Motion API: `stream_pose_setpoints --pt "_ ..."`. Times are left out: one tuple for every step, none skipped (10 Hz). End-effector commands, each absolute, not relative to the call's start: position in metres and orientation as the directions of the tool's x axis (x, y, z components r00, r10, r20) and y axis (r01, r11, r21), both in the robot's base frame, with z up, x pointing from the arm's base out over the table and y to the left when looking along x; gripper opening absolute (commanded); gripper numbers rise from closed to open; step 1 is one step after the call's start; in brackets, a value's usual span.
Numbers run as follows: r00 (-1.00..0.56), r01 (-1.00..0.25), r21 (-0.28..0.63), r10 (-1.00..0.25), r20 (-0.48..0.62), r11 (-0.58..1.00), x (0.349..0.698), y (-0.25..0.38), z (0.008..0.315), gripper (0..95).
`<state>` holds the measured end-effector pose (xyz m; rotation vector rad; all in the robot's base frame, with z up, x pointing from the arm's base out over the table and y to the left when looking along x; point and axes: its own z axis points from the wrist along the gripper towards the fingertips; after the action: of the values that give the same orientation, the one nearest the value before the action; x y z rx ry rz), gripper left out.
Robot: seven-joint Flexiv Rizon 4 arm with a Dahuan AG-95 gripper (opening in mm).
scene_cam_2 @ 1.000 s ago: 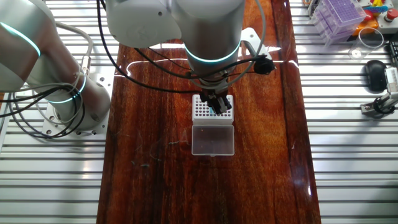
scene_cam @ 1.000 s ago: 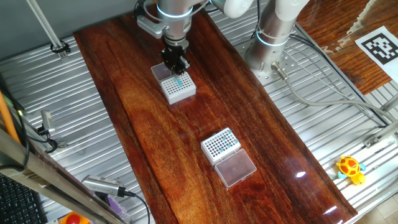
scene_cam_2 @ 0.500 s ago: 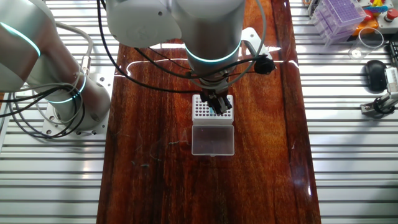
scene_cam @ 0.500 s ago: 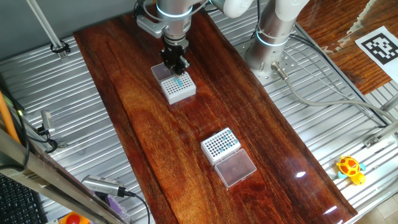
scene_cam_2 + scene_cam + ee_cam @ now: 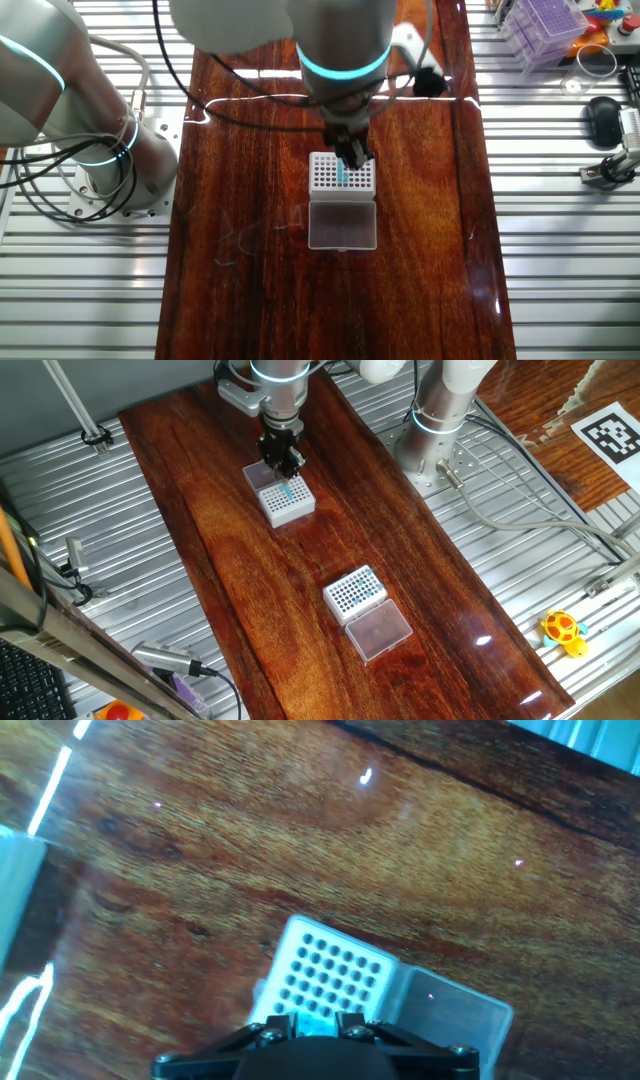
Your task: Transfer all medium pipette tips from one holder to another
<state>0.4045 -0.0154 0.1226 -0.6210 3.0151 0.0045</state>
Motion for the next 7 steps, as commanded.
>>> stream_pose_setpoints --pt "-0.916 -0.396 -0.012 -0.396 -0.058 0.918 0.406 -0.0076 0.1206 19.0" --pt "-0.905 -0.423 -0.008 -0.423 -0.053 0.906 0.406 -0.0076 0.1206 19.0" --pt "-0.894 -0.446 -0.003 -0.446 -0.04 0.895 0.406 -0.0076 0.1206 19.0" --pt "-0.875 -0.483 0.001 -0.483 -0.027 0.876 0.406 -0.0076 0.1206 19.0" --pt "-0.868 -0.497 0.005 -0.497 -0.021 0.868 0.406 -0.0076 0.1206 19.0" --pt "-0.862 -0.506 0.011 -0.506 -0.02 0.862 0.406 -0.0076 0.1206 19.0" --pt "-0.861 -0.508 0.022 -0.508 -0.023 0.861 0.406 -0.0076 0.1206 19.0"
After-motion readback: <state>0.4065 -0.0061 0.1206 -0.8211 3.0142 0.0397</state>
